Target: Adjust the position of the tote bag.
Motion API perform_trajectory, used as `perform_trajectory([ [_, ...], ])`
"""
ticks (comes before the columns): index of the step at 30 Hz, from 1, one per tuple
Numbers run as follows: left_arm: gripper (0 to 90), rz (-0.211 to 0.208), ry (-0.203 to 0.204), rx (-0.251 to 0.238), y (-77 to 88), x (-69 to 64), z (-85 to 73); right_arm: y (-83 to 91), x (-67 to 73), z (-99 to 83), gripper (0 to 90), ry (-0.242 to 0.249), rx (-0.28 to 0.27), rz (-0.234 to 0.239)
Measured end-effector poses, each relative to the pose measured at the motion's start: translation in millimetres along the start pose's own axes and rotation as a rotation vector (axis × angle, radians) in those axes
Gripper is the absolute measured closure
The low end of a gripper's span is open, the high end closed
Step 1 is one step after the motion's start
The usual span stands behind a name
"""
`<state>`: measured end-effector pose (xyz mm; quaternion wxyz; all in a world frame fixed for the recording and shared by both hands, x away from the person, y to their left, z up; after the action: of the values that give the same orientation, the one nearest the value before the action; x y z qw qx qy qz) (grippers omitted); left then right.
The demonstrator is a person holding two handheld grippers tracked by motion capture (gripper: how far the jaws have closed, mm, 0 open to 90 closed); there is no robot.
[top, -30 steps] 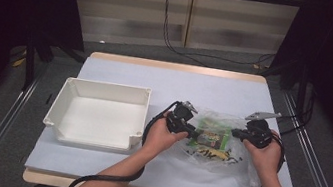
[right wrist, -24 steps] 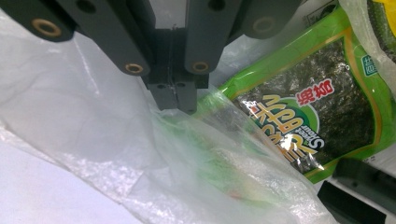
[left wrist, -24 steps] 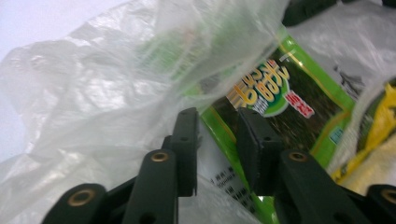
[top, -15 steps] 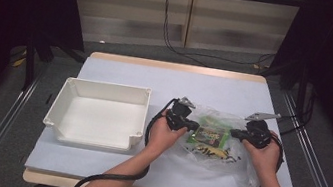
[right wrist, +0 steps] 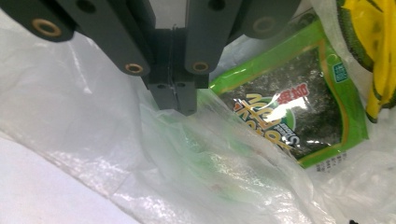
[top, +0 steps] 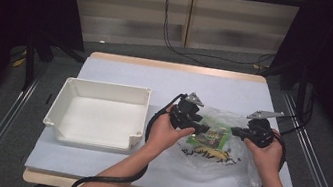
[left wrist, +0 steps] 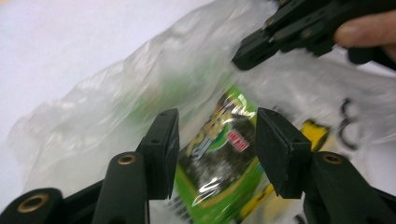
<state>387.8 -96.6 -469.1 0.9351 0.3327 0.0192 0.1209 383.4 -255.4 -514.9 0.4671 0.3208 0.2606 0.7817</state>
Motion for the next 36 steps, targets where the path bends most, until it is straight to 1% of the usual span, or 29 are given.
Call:
perform_trajectory([
  [1, 50.2, 0.003, -0.011, 0.003, 0.8, -0.5, 1.8, 0.9, -0.3, 0.5, 90.0, 0.008, 0.003, -0.005],
  [3, 49.6, -0.001, -0.012, -0.008, 2.0, -1.8, 6.6, 1.7, 1.2, 1.7, 90.0, 0.002, 0.000, 0.000],
  [4, 49.4, 0.007, -0.024, -0.010, 2.2, -1.1, 8.5, 2.4, 1.5, 1.7, 90.0, 0.002, 0.004, -0.002],
  [6, 48.6, 0.009, -0.024, -0.007, 1.7, -0.5, 8.8, 2.0, 1.7, 2.5, 90.0, 0.009, -0.001, 0.000],
  [7, 45.3, 0.018, -0.030, -0.006, -2.5, 4.2, 8.4, 1.9, 1.9, 3.0, 90.0, 0.011, 0.001, -0.002],
  [9, 42.5, 0.027, -0.043, -0.001, -8.9, 11.6, 7.1, 1.6, 1.3, 3.5, 90.0, 0.009, 0.002, -0.009],
  [10, 41.0, 0.046, -0.059, 0.011, -11.0, 17.4, 6.1, 1.0, 0.7, 4.7, 90.0, 0.008, -0.006, -0.008],
  [11, 39.4, 0.055, -0.062, 0.007, -14.0, 22.5, 6.0, 1.3, 0.4, 4.7, 90.0, -0.001, -0.003, -0.010],
  [12, 36.9, 0.061, -0.046, 0.007, -16.5, 27.2, 5.3, 1.5, -1.0, 5.8, 90.0, 0.004, -0.009, -0.013],
  [13, 34.3, 0.069, -0.039, 0.007, -19.2, 31.9, 4.6, 1.5, -1.5, 6.4, 90.0, 0.002, -0.010, -0.011],
  [14, 32.0, 0.074, -0.040, 0.021, -21.4, 36.0, 2.5, 1.2, -2.1, 6.7, 90.0, -0.001, -0.009, -0.010],
  [15, 31.0, 0.073, -0.041, 0.023, -24.5, 39.5, 1.1, 0.8, -2.9, 7.0, 90.0, -0.006, -0.009, -0.011],
  [17, 30.5, 0.068, -0.020, 0.036, -30.1, 45.6, -3.6, -0.6, -5.3, 8.3, 90.0, -0.006, -0.012, -0.009],
  [20, 28.0, 0.069, -0.020, 0.066, -38.5, 53.0, -12.0, -4.0, -8.2, 9.0, 90.0, -0.008, -0.015, -0.006],
  [21, 27.9, 0.051, -0.011, 0.067, -40.8, 52.9, -13.8, -4.5, -9.3, 8.5, 90.0, -0.016, -0.010, -0.009],
  [22, 28.1, 0.031, -0.003, 0.070, -43.5, 52.4, -16.0, -5.4, -10.5, 8.8, 90.0, -0.011, -0.012, -0.012],
  [23, 27.8, 0.022, -0.005, 0.074, -46.0, 52.0, -17.7, -6.2, -11.6, 9.0, 90.0, -0.016, -0.012, -0.015],
  [24, 27.1, 0.017, -0.006, 0.081, -47.4, 51.2, -18.9, -7.4, -12.9, 9.9, 90.0, -0.012, -0.019, -0.014],
  [26, 25.0, 0.026, -0.027, 0.099, -50.1, 53.2, -22.8, -8.5, -14.4, 10.9, 90.0, -0.018, -0.023, -0.019],
  [27, 23.1, 0.018, -0.040, 0.122, -50.6, 53.6, -25.8, -9.2, -14.8, 11.3, 90.0, -0.021, -0.027, -0.016],
  [28, 22.4, 0.013, -0.019, 0.116, -53.3, 52.1, -27.1, -10.1, -15.7, 12.1, 90.0, -0.026, -0.033, -0.014],
  [29, 21.8, 0.000, -0.031, 0.129, -54.9, 51.6, -30.1, -10.2, -16.9, 12.5, 90.0, -0.032, -0.035, -0.016],
  [30, 20.9, 0.000, -0.031, 0.129, -54.9, 51.6, -30.1, -10.2, -16.9, 12.5, 90.0, -0.032, -0.035, -0.016],
  [31, 23.0, -0.013, -0.023, 0.144, -57.5, 49.5, -34.5, -11.9, -17.0, 12.6, 90.0, -0.046, -0.038, -0.005],
  [32, 31.0, -0.022, -0.024, 0.162, -57.9, 48.2, -37.7, -12.2, -17.5, 12.6, 90.0, -0.045, -0.039, -0.009],
  [33, 37.2, -0.029, -0.027, 0.172, -57.8, 48.2, -40.0, -12.7, -16.4, 12.5, 90.0, -0.043, -0.037, -0.001],
  [34, 44.4, -0.058, 0.014, 0.156, -56.4, 44.8, -39.3, -13.2, -15.4, 12.4, 90.0, -0.036, -0.037, 0.006],
  [35, 60.5, -0.059, 0.034, 0.149, -54.9, 43.0, -38.0, -12.9, -14.8, 12.0, 90.0, -0.035, -0.037, 0.005],
  [36, 67.7, -0.055, 0.034, 0.156, -52.5, 42.6, -37.8, -12.7, -14.0, 11.6, 90.0, -0.035, -0.037, 0.011],
])
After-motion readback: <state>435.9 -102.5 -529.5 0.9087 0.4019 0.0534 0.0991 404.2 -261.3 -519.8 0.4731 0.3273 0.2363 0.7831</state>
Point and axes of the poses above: each handheld gripper's, and its own axes: y roughly backward along the jaws, z roughly out of its top, x roughly to its left, the point moved 9 cm from there along -y, roughly forward along the jaws, and after that the axes turned 15 degrees about -y, right-handed, at the moved point
